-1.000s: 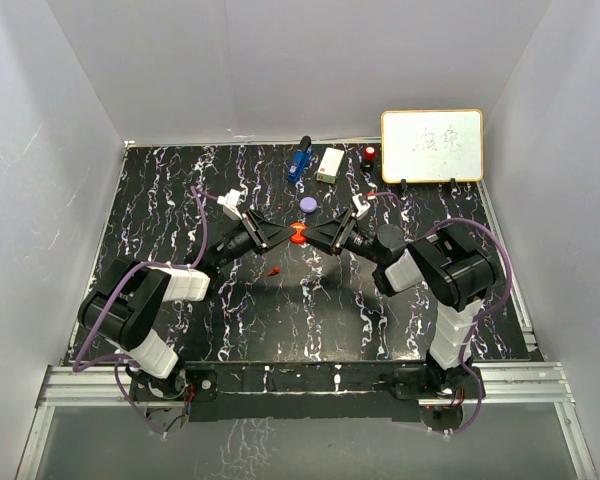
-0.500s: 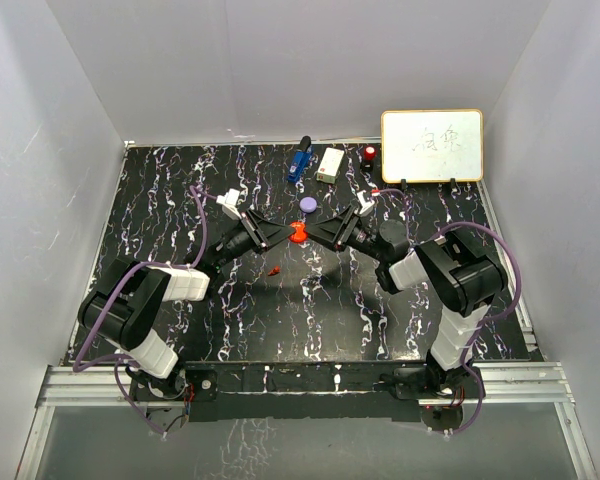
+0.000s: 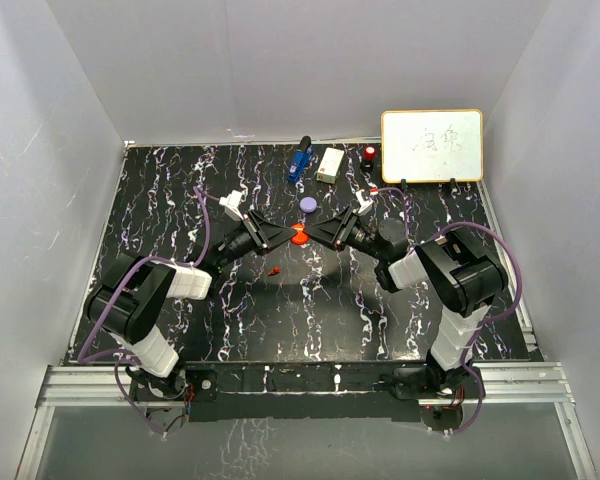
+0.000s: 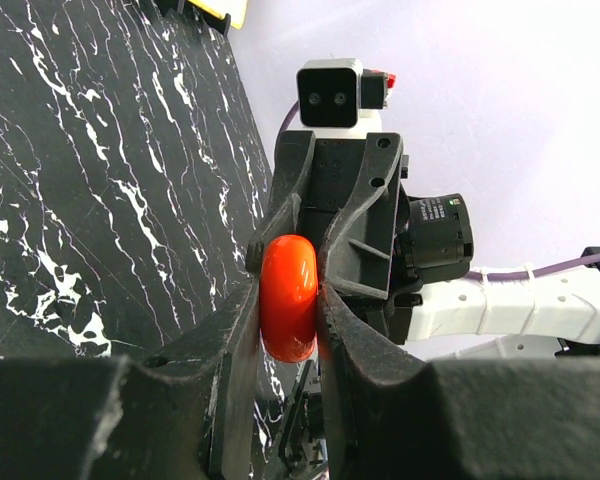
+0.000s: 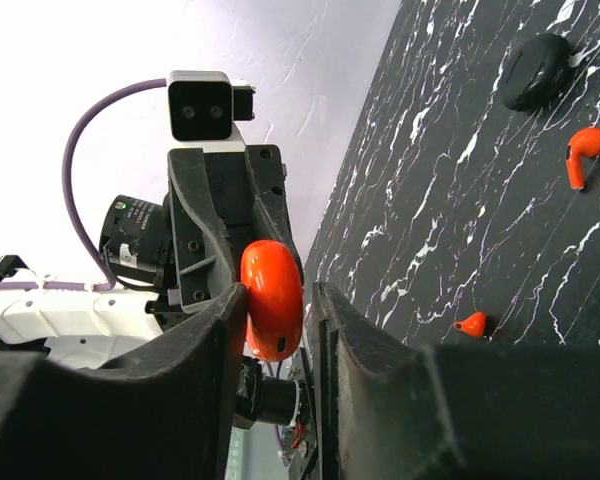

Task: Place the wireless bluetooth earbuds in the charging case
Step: Open the charging case.

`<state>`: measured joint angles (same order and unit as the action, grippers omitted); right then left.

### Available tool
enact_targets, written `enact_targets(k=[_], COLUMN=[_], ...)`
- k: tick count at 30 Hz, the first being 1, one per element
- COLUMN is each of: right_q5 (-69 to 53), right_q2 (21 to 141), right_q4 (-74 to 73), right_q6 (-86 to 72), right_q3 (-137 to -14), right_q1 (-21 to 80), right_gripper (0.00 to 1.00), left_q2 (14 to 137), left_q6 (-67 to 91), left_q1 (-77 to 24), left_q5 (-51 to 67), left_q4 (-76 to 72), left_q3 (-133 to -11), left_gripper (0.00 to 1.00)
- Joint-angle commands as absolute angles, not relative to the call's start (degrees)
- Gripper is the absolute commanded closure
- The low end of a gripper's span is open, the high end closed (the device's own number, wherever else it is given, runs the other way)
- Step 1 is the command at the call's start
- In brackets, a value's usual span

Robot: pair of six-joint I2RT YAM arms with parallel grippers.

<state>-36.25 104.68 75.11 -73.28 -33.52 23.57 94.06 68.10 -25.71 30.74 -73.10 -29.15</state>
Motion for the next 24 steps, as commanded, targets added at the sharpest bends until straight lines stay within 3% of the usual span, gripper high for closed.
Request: enact_targets(k=[1, 7, 24], right_q5=[-36.3, -36.3, -37.6], right_q2=[102.8, 103.1, 103.7], right_q4=[76.3, 76.2, 77.5], right_q6=[-71.6, -71.2, -71.4], right_q3=[-35.1, -34.8, -35.6], right_q1=[23.9, 23.9, 24.9], right_gripper=[0.73, 0.85, 0.69], left_q2=[93.1, 91.9, 94.0], left_q6=[68.3, 67.9, 69.0], left_q1=[-26.2, -26.2, -26.4], left_q5=[31.7, 31.3, 31.5], left_q4=[-77.1, -76.0, -77.6], left_q3=[-30.9, -31.2, -32.5], left_gripper=[1.0, 1.0, 1.0])
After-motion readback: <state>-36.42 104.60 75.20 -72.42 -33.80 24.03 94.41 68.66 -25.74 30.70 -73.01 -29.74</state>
